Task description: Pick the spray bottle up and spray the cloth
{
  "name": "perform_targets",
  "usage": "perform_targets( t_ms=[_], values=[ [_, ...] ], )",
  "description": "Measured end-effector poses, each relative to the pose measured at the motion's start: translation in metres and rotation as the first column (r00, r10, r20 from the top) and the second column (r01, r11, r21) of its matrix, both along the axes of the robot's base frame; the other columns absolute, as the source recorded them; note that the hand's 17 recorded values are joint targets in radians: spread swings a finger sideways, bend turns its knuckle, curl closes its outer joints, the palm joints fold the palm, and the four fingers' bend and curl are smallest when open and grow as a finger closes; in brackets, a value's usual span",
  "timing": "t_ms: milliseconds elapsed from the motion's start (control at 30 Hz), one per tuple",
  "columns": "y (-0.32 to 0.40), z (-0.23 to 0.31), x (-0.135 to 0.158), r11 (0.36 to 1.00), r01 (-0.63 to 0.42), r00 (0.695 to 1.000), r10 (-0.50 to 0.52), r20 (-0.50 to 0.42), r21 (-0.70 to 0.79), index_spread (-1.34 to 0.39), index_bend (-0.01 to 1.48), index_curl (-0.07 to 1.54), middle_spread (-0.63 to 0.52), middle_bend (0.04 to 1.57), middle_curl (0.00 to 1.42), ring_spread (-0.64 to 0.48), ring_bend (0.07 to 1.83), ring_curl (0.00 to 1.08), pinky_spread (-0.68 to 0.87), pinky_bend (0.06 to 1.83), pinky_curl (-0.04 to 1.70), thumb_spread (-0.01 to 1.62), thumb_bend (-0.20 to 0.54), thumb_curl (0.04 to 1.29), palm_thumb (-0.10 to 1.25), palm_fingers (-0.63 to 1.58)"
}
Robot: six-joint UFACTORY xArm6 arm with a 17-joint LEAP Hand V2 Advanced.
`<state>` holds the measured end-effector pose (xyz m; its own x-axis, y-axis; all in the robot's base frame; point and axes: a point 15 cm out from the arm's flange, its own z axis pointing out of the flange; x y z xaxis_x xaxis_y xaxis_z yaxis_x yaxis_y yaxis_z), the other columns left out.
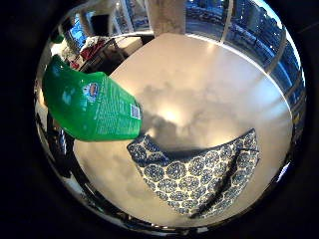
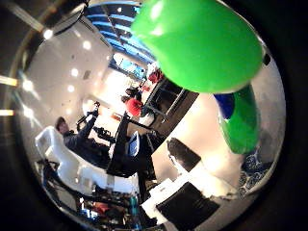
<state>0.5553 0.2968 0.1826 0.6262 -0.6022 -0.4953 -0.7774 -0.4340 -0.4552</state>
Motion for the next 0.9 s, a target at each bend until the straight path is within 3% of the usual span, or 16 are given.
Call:
perform_targets(
  t_ms=[333,900],
  values=[
    [-0.004,0.0,-0.017,0.998,-0.06,0.997,0.058,-0.047,-0.033,-0.38,0.15,0.32,0.01,0.23,0.31,0.02,0.42,0.24,0.41,0.49,0.46,1.01,-0.03,0.32,0.52,-0.01],
    [-0.102,0.014,0.011,0.99,0.025,1.0,-0.027,-0.015,-0.139,-0.37,0.16,0.27,0.01,0.19,0.32,0.05,0.36,0.25,0.41,0.48,0.36,0.99,-0.028,0.29,0.48,0.02]
  ],
)
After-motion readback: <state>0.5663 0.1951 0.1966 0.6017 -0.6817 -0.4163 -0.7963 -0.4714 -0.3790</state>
